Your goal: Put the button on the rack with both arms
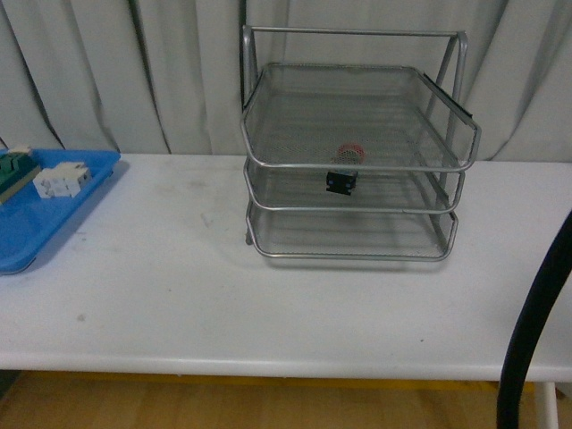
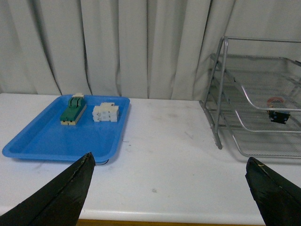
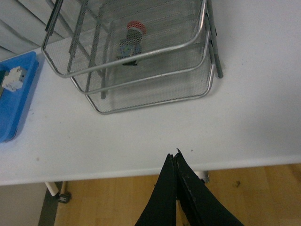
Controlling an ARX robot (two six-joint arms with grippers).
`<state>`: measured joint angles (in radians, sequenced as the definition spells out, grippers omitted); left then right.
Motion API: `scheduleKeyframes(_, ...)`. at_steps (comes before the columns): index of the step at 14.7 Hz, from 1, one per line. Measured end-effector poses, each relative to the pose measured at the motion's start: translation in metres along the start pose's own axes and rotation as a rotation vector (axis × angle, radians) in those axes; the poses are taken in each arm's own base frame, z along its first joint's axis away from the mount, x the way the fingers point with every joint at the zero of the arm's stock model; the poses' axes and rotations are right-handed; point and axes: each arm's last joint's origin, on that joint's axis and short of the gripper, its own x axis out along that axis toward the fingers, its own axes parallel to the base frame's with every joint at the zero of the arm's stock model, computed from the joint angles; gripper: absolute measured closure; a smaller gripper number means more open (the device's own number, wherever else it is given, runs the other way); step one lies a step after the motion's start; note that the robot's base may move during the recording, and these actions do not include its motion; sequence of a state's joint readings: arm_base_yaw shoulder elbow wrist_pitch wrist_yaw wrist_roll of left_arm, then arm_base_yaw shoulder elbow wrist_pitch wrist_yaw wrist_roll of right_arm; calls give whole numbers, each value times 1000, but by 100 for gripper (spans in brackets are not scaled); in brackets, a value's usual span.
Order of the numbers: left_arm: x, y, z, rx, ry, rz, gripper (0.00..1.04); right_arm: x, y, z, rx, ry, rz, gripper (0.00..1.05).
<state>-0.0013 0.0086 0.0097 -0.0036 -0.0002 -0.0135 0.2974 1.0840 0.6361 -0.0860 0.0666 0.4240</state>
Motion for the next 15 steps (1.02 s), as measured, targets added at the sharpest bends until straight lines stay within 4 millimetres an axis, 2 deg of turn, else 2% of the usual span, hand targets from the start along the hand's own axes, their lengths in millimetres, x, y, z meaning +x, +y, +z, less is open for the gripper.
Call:
scheduleKeyframes(1,0,0,0,0,0,0,7,-9,0,-9,-35,-100,-2,103)
scheduleKeyframes(2,0,0,0,0,0,0,7,-20,-6,-19,-92,-317,-14,103)
scheduleKeyframes(3,0,0,0,0,0,0,7,-34,-18,-29,-165,-465,-44,103)
scheduleKeyframes(5,0,0,0,0,0,0,7,-57,-54,-49,-265,-569,-106,103)
scheduleKeyframes(7,0,0,0,0,0,1,7,-56,-75,-57,-285,-574,-130,103)
scheduleKeyframes(9,0,0,0,0,0,0,7,-55,-77,-69,-302,-544,-110,103)
scheduleKeyframes(15,0,0,0,0,0,0,7,-63,-80,-86,-311,-591,-104,103)
